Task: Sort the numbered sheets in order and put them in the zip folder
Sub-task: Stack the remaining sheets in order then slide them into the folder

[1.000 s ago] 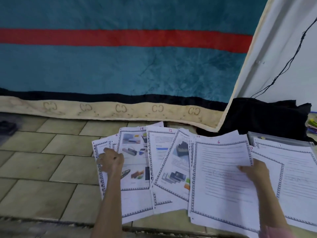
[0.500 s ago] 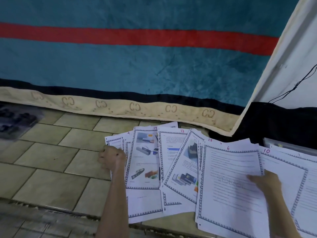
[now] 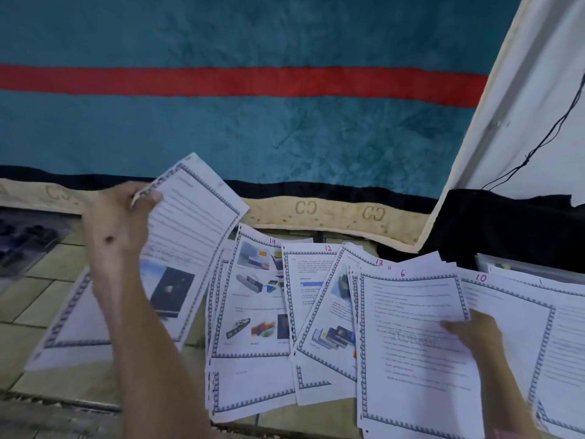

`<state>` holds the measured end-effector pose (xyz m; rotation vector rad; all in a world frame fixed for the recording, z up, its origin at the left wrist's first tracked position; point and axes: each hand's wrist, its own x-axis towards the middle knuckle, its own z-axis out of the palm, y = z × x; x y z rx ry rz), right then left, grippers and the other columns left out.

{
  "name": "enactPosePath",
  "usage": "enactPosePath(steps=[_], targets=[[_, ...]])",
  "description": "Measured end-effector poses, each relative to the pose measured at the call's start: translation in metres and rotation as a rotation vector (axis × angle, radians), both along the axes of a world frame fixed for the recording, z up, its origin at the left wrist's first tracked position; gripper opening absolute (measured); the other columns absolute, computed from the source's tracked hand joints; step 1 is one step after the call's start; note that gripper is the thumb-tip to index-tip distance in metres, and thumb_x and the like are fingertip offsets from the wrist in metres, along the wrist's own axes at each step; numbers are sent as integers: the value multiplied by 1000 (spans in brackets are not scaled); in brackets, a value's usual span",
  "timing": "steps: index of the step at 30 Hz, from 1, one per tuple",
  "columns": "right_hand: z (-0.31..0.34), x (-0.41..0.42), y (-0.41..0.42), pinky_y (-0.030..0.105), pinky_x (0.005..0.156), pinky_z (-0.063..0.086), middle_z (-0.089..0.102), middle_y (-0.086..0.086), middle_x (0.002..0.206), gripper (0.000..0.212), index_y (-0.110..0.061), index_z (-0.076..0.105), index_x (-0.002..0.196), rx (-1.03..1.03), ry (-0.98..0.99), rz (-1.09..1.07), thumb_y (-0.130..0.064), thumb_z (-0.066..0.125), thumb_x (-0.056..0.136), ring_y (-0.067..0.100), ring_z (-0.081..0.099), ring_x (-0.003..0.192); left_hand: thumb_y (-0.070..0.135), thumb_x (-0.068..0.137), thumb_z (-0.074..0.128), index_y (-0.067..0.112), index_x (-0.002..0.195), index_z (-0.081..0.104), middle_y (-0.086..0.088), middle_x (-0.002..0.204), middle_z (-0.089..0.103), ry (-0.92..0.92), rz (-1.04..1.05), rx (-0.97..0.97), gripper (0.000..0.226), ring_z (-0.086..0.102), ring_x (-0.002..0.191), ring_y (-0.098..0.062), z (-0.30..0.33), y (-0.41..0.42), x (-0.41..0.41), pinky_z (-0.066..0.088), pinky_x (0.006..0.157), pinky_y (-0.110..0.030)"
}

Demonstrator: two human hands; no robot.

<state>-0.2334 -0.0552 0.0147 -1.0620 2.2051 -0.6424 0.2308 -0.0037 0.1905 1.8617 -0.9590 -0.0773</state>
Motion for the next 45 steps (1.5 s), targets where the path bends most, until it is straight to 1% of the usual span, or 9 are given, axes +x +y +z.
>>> enactPosePath(steps=[5, 9, 17, 24, 29, 35, 39, 42, 45], targets=[[-2, 2, 0, 46, 99, 42, 60, 27, 119, 46, 8, 58, 116, 0, 8, -5, -10, 75, 77, 42, 55, 111, 33, 89, 56, 23, 103, 65, 0, 77, 61, 3, -104, -167, 19, 55, 75, -21, 40, 2, -16, 41, 66, -29], [-1, 0, 0, 43, 97, 43, 60, 27, 120, 45, 9, 58, 115, -6, -11, -7, -9, 75, 77, 42, 54, 112, 26, 94, 52, 20, 111, 62, 2, 94, 59, 41, -162, -127, 20, 54, 85, -16, 42, -11, -51, 37, 70, -26], [3, -8, 5, 36, 83, 46, 65, 21, 107, 33, 7, 63, 109, -114, -143, 16, -9, 71, 81, 32, 60, 93, 12, 93, 55, 4, 107, 63, -16, 111, 66, 523, -529, 192, 18, 65, 85, -21, -95, -65, -95, 53, 77, -29], [29, -51, 12, 16, 64, 51, 62, 25, 112, 33, 7, 59, 113, -470, -314, -248, -14, 63, 89, 23, 56, 91, 10, 92, 56, -2, 117, 61, -19, 117, 63, 658, -430, 238, 28, 60, 108, -32, -158, -67, -102, 46, 88, -33], [38, -60, -1, 34, 91, 43, 60, 19, 119, 37, 2, 56, 120, -516, -426, -341, -18, 63, 89, 22, 55, 97, 22, 96, 50, 3, 120, 59, -18, 122, 61, 711, -491, 317, 31, 58, 112, -33, -171, -73, -97, 44, 100, -50], [15, 31, -8, 23, 46, 44, 61, 13, 66, 13, -4, 64, 73, -290, -400, -20, -10, 69, 83, 16, 53, 47, 32, 100, 39, 13, 117, 58, -9, 127, 59, 872, -583, 360, 32, 56, 116, -27, -161, -77, -114, 40, 105, -47], [-11, 81, -5, 30, 66, 53, 66, 11, 86, 11, -8, 66, 89, -179, -443, 125, -10, 72, 81, 22, 63, 70, 55, 92, 42, 25, 118, 59, 6, 122, 61, 862, -689, 471, 43, 58, 110, -17, -152, -76, -125, 40, 102, -37], [-11, 97, 5, 31, 77, 53, 67, 8, 99, 25, -3, 67, 105, -196, -554, 193, -8, 71, 81, 20, 63, 85, 24, 89, 63, 19, 117, 59, 0, 122, 60, 645, -778, 486, 30, 56, 116, -22, -152, -74, -132, 44, 100, -41], [1, 90, 9, 19, 71, 53, 67, -7, 103, 38, -16, 61, 112, -268, -648, 282, -17, 76, 77, 8, 63, 88, 7, 90, 58, 12, 122, 57, -5, 121, 62, 714, -786, 424, 32, 60, 109, -25, -147, -75, -135, 47, 96, -42]])
